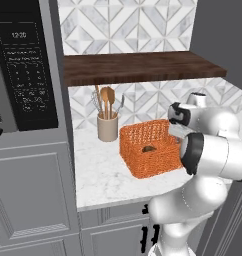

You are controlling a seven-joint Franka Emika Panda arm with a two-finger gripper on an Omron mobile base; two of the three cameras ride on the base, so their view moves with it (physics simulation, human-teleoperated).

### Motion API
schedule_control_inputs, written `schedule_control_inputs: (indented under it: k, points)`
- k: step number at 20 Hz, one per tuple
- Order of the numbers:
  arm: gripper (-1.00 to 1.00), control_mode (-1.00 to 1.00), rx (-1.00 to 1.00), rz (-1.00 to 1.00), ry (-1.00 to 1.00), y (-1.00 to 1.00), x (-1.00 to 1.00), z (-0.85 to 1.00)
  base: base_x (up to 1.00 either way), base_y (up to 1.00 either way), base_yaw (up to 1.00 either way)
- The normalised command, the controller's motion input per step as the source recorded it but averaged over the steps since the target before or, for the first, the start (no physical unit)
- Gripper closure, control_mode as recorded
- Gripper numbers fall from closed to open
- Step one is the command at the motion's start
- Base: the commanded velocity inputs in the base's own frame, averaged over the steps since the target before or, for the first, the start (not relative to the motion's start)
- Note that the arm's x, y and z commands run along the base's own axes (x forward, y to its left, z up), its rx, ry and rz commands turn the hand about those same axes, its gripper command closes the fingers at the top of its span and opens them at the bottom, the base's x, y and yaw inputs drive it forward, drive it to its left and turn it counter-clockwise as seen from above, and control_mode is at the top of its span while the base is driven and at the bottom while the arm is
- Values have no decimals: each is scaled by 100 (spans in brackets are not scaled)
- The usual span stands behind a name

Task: Open the cabinet, pick up the bread from the cabinet and place it in the basket. Then move the basket to the dining counter.

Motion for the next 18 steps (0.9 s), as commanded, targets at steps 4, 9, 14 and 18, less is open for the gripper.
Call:
schedule_control_inputs:
  k: [4, 9, 14, 18]
  points:
    - [100, -100, 0, -5, 0, 39, -35, -6, 0, 0, 0]
    - [100, -100, 2, -10, 0, 20, -51, 16, 0, 0, 0]
    - [100, -100, 20, -9, 0, 0, -45, 52, 0, 0, 0]
    - [100, -100, 12, 0, -4, 8, -35, 81, 0, 0, 0]
